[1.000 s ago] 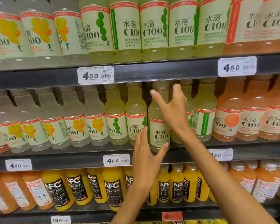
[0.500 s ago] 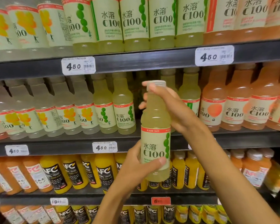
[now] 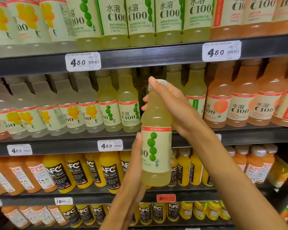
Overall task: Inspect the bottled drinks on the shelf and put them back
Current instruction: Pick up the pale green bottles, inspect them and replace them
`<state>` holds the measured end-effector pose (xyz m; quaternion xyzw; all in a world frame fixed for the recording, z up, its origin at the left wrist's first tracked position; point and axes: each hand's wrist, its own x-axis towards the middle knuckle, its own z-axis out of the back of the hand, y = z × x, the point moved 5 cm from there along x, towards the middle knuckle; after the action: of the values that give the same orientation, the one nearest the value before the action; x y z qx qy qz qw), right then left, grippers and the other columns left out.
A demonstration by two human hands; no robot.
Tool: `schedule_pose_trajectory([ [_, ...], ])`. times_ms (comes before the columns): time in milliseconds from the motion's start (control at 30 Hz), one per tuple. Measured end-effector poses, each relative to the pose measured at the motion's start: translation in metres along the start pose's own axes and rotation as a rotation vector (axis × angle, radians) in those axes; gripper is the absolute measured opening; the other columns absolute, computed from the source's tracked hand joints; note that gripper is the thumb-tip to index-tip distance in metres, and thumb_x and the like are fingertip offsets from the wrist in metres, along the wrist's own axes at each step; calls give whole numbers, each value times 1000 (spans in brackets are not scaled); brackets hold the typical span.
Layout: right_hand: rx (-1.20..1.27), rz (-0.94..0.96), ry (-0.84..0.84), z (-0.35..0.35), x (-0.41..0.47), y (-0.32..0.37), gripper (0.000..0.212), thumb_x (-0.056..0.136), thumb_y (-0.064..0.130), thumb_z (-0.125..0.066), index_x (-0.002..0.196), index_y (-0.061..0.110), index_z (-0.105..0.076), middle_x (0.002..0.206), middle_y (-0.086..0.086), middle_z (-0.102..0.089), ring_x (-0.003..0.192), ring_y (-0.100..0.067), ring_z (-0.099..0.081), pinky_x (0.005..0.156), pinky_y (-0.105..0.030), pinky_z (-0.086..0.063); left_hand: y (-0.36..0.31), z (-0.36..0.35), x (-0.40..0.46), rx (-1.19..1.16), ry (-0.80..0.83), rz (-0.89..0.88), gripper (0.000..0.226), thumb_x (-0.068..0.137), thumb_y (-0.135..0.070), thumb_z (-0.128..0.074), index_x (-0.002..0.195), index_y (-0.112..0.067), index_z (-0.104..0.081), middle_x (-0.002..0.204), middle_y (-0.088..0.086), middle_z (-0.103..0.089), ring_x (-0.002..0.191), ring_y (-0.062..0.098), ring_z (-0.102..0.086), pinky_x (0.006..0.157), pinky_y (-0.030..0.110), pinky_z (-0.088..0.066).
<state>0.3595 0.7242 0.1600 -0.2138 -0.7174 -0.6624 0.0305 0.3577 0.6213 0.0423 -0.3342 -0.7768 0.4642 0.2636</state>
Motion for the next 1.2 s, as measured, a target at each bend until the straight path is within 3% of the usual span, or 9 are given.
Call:
schedule_pose_trajectory([
  [167,377,-131,280,-16,-4,-5,49,86,51,-52,116,12,-52,84,-6,-69,79,-20,-69,74,-34,-56,0,-19,-12,-358,363,200,79,89,-69,-33,113,1,-63,90,14,-67,73,24,-66,68,34,-54],
  [267,467,-77,304,-21,-5,-5,34,87,44,-55,101,14,-52,70,-2,-63,64,-17,-65,67,-32,-54,7,-12,-12,-187,305,164,81,90,-70,-30,114,-1,-65,94,16,-69,82,27,-68,76,37,-55],
  [367,223,3,169,-15,-9,-2,32,89,41,-61,104,14,-53,71,-4,-65,67,-20,-67,62,-31,-55,-1,4,-12,-27,165,67,74,84,-69,-36,121,-13,-65,108,22,-68,97,31,-67,87,40,-53],
  [500,161,-34,-18,-10,-10,-9,34,88,42,-65,109,16,-57,76,-5,-71,74,-20,-71,62,-30,-56,-6,4,-14,-31,133,43,70,80,-71,-40,117,-18,-67,95,18,-70,78,27,-69,71,36,-55],
  [633,313,-142,171,-17,-8,-11,56,87,51,-56,127,13,-50,94,-9,-73,87,-21,-71,69,-34,-57,-1,-11,-25,-330,267,177,76,87,-70,-39,113,-3,-65,90,15,-66,72,25,-66,68,34,-54],
  [800,670,-187,334,-35,-8,-16,47,85,51,-53,111,12,-51,78,-4,-66,71,-16,-66,71,-32,-56,1,-23,-31,-430,384,226,75,93,-64,-32,115,2,-60,94,15,-65,80,25,-65,76,35,-53],
  [1000,241,19,166,-24,-16,4,33,93,42,-55,110,15,-50,76,-3,-66,70,-18,-66,63,-32,-54,-8,16,-27,33,34,105,74,79,-71,-37,119,-16,-67,116,18,-68,107,31,-65,101,51,-43],
  [1100,150,41,51,-21,-19,8,31,94,43,-56,111,17,-53,79,-4,-69,75,-19,-69,66,-32,-56,-11,12,-29,34,11,43,81,71,-75,-48,123,-15,-63,111,18,-69,95,30,-68,87,46,-51],
  [1200,103,34,115,-26,-20,11,37,94,42,-54,119,15,-52,83,-5,-70,80,-20,-69,70,-33,-56,-9,1,-32,-127,108,68,76,83,-70,-40,116,-5,-64,92,17,-67,75,26,-66,69,36,-54],
])
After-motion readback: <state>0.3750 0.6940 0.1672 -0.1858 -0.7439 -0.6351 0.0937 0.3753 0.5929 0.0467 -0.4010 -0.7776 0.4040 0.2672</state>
